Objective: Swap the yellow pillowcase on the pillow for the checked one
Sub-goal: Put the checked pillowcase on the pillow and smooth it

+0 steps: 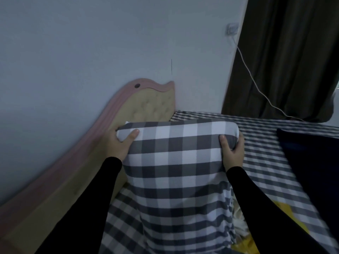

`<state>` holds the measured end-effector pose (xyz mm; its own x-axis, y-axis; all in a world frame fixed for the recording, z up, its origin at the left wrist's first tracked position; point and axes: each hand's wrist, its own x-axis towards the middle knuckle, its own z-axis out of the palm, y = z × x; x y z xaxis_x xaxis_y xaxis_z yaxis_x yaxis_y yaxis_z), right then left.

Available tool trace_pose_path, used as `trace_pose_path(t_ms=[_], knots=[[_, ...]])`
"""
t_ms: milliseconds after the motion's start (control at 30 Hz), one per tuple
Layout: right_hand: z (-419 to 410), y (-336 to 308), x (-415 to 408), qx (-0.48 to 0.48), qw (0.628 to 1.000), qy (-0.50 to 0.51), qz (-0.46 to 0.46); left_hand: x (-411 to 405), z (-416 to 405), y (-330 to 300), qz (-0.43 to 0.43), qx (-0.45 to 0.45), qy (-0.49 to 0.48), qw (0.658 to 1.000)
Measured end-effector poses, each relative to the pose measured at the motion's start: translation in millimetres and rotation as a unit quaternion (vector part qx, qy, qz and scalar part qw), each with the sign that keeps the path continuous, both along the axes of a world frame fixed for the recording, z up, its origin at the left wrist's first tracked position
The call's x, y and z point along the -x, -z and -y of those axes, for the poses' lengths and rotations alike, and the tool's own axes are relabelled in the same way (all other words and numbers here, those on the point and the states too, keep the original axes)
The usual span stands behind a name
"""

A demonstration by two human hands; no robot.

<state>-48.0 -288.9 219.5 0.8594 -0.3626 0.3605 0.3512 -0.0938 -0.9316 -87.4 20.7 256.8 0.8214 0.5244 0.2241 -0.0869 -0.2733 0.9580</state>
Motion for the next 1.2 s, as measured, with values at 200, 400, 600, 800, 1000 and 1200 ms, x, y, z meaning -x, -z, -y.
trace_pose_path(t_ms=[200,400,600,800,1000,1200], knots=[[1,10,6,-0.009,0.999,0.000,0.039,7,-6,30,-0.021,0.165,0.082,0.983],[1,20,18,0.084,0.995,-0.045,0.005,10,-6,41,-0.027,0.092,0.129,0.987],[12,28,23,0.177,0.979,-0.065,-0.077,3,-9,53,-0.045,0.088,0.150,0.984],[6,18,19,0.186,0.976,-0.046,-0.099,-9,2,51,-0.009,0.081,0.085,0.993],[-7,-19,3,0.109,0.993,-0.025,-0.026,-31,-11,7,0.045,0.020,0.069,0.996],[-41,-35,-23,0.011,0.999,-0.021,-0.037,-68,-48,-60,0.006,-0.054,0.122,0.991]])
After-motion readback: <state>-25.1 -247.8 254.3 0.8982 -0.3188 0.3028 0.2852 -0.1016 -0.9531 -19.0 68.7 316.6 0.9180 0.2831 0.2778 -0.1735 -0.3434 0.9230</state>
